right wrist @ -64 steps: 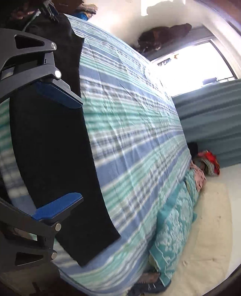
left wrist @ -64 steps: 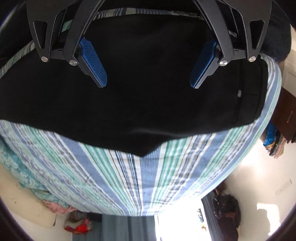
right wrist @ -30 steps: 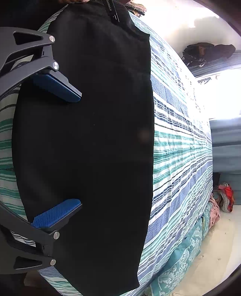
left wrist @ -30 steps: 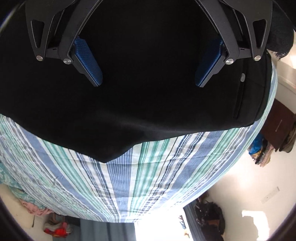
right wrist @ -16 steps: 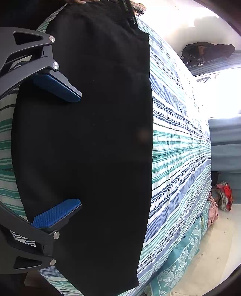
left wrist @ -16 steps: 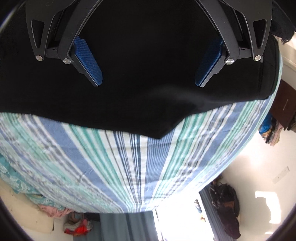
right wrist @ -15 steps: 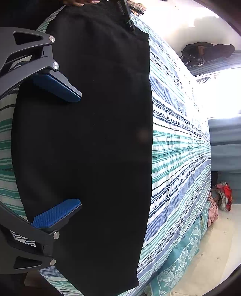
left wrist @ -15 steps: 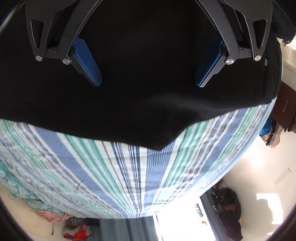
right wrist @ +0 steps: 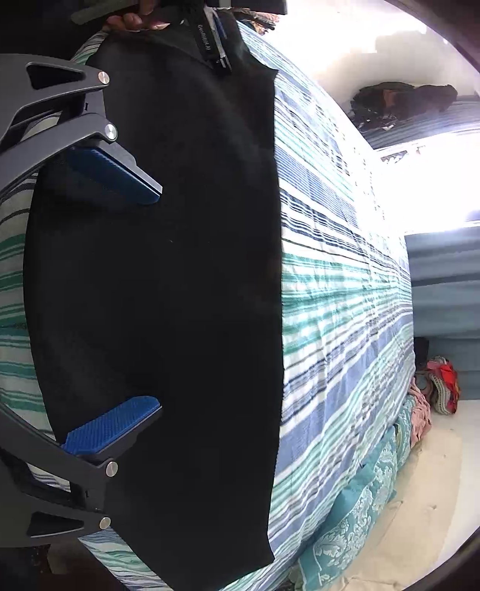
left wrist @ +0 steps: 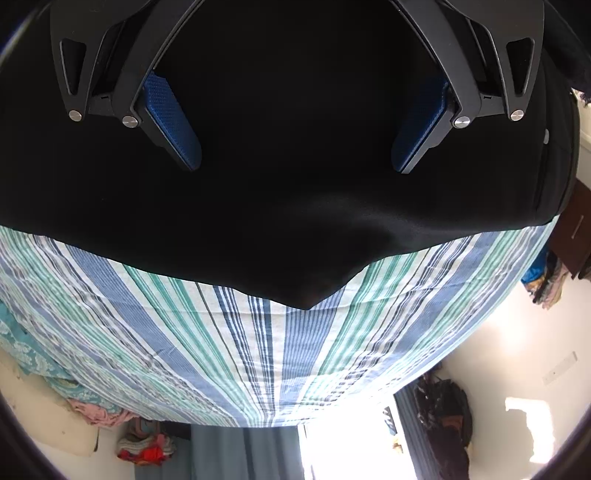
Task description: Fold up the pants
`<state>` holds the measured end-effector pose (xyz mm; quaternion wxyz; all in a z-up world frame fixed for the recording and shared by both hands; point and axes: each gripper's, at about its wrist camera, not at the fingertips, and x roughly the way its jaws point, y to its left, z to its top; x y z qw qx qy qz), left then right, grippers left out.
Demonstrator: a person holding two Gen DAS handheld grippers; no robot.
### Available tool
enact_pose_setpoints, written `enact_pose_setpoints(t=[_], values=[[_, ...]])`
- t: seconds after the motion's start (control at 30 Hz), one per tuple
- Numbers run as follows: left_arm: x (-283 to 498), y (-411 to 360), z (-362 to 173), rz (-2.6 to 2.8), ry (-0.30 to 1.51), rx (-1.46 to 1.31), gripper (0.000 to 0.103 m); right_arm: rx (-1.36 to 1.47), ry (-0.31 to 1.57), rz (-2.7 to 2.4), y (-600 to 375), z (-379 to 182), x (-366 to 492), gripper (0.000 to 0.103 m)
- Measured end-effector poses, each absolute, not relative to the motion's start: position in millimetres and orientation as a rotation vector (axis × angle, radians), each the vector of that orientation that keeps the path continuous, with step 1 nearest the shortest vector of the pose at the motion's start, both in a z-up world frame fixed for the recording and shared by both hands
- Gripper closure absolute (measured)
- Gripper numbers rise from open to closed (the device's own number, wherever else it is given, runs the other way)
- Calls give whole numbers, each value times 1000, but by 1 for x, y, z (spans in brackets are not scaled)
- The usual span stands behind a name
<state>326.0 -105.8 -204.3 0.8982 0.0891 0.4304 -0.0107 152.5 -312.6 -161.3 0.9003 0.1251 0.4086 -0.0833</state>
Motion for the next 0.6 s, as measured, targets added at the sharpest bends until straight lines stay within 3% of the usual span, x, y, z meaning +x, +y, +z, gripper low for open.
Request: enact_pose_setpoints(t=[0.17, 0.6], values=[[326, -106, -205, -19, 881, 188, 0, 285, 780, -284, -338, -151, 146, 0], [326, -107, -207, -20, 871, 184, 0, 457, 870, -315, -397, -169, 149, 0]])
